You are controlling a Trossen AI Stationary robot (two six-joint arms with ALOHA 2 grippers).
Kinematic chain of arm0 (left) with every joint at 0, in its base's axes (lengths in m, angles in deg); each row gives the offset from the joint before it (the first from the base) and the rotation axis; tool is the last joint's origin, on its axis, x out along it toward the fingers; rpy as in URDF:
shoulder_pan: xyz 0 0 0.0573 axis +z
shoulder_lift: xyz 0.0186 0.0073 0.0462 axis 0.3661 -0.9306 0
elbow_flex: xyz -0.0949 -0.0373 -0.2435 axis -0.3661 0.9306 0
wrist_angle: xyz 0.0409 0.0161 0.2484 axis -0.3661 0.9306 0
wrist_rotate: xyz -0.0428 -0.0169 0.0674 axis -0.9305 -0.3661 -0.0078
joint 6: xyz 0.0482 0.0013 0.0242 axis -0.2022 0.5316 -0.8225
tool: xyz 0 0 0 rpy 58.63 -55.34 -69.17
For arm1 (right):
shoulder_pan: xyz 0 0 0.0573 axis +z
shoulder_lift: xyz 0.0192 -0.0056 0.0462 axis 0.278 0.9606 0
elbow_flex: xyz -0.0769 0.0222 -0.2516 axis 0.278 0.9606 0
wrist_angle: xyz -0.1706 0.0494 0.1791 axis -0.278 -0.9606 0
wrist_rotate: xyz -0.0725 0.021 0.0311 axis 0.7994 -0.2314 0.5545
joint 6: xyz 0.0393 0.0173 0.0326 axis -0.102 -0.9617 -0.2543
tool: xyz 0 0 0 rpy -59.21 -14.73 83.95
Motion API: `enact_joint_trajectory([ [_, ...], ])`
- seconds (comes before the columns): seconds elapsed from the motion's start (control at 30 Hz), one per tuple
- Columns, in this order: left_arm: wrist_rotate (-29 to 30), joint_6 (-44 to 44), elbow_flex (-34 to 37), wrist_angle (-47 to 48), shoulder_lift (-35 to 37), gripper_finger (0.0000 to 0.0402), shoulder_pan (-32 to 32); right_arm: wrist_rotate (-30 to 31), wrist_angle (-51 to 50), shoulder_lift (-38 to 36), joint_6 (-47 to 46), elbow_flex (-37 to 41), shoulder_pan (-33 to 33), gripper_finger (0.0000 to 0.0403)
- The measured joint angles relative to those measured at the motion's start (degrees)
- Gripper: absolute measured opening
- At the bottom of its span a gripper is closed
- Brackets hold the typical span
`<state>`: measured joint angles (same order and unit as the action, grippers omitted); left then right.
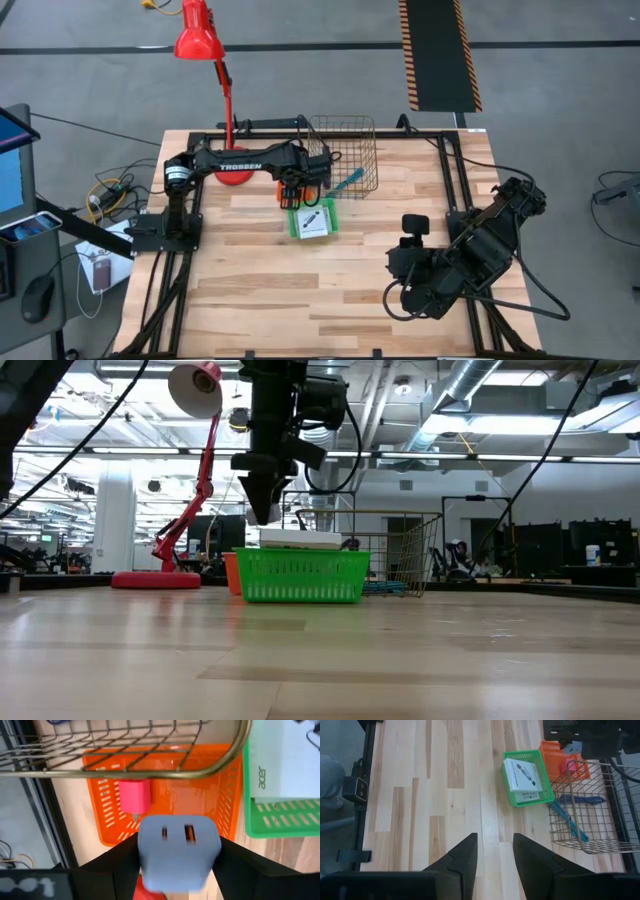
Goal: Pick and place items into bin
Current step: Put the white adaptor into the orange bin
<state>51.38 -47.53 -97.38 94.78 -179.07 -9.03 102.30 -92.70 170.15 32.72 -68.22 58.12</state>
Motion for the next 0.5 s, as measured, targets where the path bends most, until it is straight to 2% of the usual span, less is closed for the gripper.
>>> enact_joint_trajectory([
  [0.5,0.0,1.0,0.0,-1.7,0.0,0.021,0.0,0.0,0.0,0.0,-0.4,0.0,0.0,0.0118],
])
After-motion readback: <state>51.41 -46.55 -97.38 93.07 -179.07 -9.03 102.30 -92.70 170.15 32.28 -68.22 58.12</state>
